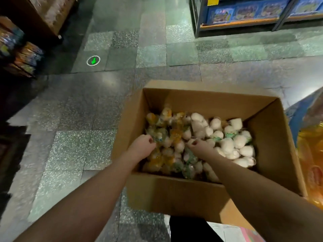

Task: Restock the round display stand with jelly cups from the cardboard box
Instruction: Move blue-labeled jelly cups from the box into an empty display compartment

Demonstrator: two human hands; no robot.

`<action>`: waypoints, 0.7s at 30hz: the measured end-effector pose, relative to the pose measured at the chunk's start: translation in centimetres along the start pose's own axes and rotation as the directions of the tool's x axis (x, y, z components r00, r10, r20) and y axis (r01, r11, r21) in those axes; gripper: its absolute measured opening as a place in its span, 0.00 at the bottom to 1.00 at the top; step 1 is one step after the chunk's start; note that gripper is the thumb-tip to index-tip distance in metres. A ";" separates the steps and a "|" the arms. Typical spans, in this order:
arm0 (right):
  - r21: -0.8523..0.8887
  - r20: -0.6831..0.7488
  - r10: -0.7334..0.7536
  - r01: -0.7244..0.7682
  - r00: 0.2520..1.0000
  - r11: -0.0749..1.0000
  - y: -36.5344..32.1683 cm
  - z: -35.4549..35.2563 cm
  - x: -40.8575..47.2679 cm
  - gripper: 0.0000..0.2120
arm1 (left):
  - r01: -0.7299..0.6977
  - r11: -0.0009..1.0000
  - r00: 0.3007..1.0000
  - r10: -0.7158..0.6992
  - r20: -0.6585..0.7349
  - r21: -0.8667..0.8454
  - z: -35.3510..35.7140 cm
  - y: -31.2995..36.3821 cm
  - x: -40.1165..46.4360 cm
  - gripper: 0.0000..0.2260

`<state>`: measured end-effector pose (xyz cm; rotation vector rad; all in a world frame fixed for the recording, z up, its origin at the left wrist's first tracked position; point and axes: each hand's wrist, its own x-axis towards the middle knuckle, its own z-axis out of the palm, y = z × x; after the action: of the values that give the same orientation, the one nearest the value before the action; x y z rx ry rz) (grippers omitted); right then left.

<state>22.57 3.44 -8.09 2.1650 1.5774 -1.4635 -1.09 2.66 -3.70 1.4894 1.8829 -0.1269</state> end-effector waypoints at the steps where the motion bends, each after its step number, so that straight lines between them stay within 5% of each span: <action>1: 0.023 0.024 0.015 -0.016 1.000 1.000 -0.6 0.0 1.3 0.26 | -0.015 1.000 1.000 0.015 0.019 0.003 0.2 0.4 1.5 0.11; 7: 0.018 0.068 0.136 -0.137 0.988 0.990 -2.6 3.0 8.1 0.37 | -0.019 0.995 0.992 0.006 0.126 0.103 2.5 2.0 9.4 0.23; 10: 0.140 0.084 0.246 -0.256 0.966 0.957 -3.6 4.9 9.8 0.29 | 0.017 0.988 0.990 -0.038 0.137 0.153 4.3 2.2 12.4 0.25; 15: 0.262 0.027 0.314 -0.310 0.949 0.914 -3.9 8.0 12.4 0.49 | 0.079 0.984 0.982 -0.105 0.159 0.158 7.2 1.6 15.1 0.22; 21: 0.299 -0.004 0.277 -0.263 0.961 0.917 -3.3 8.1 12.8 0.41 | 0.011 0.979 0.988 -0.041 0.148 0.202 7.5 1.2 15.3 0.23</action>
<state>14.98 9.29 -20.32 2.4718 1.0635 -1.6532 2.39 11.76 -17.76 1.5412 1.8096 -0.4420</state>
